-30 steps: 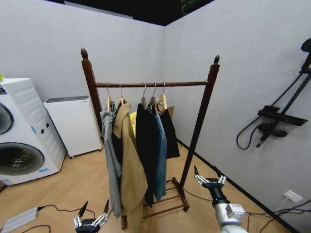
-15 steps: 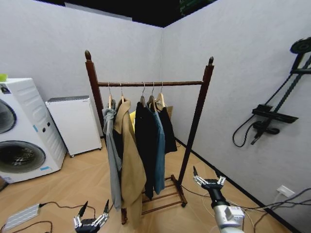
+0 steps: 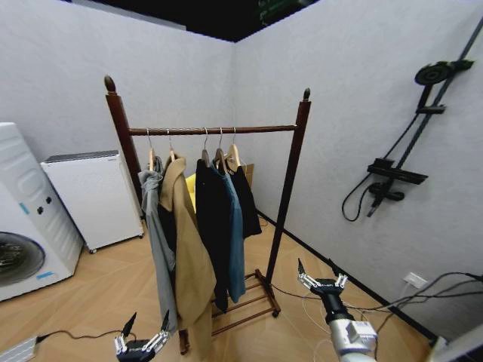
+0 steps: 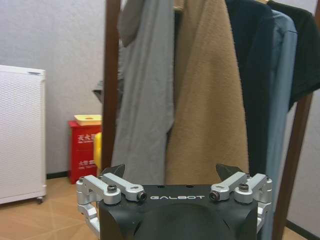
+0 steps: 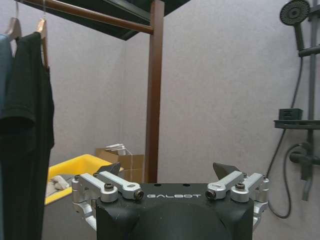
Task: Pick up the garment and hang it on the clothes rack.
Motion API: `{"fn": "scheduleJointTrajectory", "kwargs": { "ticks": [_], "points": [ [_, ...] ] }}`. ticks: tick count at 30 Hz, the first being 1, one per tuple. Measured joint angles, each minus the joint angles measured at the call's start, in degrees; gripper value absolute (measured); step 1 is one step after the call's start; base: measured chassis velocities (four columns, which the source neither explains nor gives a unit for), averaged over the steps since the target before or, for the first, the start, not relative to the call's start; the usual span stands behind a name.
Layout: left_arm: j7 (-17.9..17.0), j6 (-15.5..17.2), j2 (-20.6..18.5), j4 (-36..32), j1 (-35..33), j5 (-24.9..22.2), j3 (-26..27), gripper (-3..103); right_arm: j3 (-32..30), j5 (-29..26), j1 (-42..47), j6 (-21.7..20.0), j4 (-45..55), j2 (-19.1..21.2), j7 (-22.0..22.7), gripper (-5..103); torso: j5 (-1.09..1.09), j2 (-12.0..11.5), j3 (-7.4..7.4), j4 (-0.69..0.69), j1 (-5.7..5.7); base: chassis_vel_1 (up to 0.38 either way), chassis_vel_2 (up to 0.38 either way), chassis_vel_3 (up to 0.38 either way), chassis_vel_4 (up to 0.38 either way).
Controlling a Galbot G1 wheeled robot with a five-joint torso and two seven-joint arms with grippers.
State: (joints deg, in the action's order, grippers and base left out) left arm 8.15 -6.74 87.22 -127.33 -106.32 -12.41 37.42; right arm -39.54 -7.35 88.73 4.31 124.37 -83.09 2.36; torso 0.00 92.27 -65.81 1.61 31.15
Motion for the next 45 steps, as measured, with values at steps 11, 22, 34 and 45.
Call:
{"fn": "scheduleJointTrajectory", "kwargs": {
  "ticks": [11,22,34,45],
  "points": [
    [0.0,0.0,0.0,0.0,0.0,0.0,0.0,100,-0.18,-0.02,1.35,1.58,0.01,0.04,0.0,100,0.0,0.0,0.0,0.01,0.0,-0.119,-0.11,-0.112,-0.121],
    [0.0,0.0,0.0,0.0,0.0,0.0,0.0,100,-0.41,0.03,1.85,2.58,0.04,0.07,0.01,100,0.0,0.0,0.0,0.0,0.0,-0.118,-0.139,-0.123,-0.122],
    [0.0,0.0,0.0,0.0,0.0,0.0,0.0,100,-0.34,0.16,1.93,2.98,0.23,0.07,0.01,100,0.0,0.0,0.0,0.01,-0.01,-0.096,-0.154,-0.159,-0.092],
    [0.0,0.0,0.0,0.0,0.0,0.0,0.0,100,-0.23,0.25,1.79,3.01,0.39,0.2,-0.02,100,-0.01,0.01,0.01,0.0,-0.01,-0.073,-0.181,-0.177,-0.063]
  ]
}}
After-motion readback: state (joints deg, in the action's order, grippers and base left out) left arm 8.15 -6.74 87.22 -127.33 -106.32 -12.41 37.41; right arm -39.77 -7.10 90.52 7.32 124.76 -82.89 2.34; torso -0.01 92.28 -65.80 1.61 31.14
